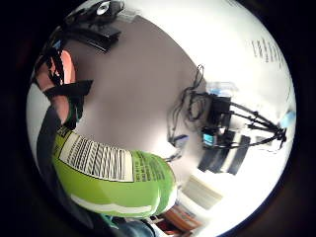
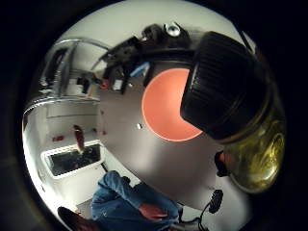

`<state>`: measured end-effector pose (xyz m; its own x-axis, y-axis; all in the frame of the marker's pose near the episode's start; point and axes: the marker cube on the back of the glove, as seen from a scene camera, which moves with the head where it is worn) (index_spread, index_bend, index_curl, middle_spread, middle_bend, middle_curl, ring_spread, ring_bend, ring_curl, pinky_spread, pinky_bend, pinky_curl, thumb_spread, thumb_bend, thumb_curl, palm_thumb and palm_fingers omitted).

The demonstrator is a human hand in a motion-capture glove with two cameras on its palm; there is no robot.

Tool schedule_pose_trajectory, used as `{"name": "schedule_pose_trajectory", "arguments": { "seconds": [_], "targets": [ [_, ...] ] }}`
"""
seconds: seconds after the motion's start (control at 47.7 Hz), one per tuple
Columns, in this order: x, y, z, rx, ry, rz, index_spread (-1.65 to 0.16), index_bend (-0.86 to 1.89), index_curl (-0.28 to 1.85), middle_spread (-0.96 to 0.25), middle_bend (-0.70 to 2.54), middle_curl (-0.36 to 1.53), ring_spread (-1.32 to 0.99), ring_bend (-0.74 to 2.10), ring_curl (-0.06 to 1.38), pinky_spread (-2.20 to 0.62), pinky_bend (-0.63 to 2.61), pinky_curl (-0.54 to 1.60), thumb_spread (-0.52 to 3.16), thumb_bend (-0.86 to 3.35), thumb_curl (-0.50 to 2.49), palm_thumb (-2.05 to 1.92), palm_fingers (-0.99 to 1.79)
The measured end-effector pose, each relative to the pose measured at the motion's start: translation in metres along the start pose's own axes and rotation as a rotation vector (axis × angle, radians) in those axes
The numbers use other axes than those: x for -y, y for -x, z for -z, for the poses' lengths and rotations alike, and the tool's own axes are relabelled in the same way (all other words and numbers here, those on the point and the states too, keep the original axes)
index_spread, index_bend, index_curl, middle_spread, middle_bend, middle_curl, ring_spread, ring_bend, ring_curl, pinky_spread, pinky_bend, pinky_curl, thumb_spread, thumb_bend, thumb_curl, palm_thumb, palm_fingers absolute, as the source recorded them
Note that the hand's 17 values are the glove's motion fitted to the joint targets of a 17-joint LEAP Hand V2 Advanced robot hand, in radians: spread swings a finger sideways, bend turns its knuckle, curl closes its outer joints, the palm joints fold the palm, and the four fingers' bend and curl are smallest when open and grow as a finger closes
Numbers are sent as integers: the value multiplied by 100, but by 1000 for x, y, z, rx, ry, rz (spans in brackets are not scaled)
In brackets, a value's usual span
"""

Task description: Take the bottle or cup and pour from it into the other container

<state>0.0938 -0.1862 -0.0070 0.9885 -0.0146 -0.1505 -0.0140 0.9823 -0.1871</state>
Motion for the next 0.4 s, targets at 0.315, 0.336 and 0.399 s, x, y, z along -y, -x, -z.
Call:
{"name": "schedule_pose_trajectory", "arguments": {
  "seconds": [0.315, 0.336, 0.399],
  "targets": [
    [20, 30, -1, -272, 116, -9, -17, 14, 35, -9, 44, 55, -19, 64, 49, -24, 46, 43, -3, -3, 72, 113, 119],
    [19, 32, -1, -265, 120, 22, -17, 13, 35, -10, 44, 55, -19, 64, 50, -24, 46, 43, -4, -3, 72, 113, 119],
    [18, 31, 0, -260, 122, 47, -17, 14, 35, -10, 44, 55, -20, 64, 50, -24, 46, 43, -4, -3, 72, 113, 119]
  ]
}}
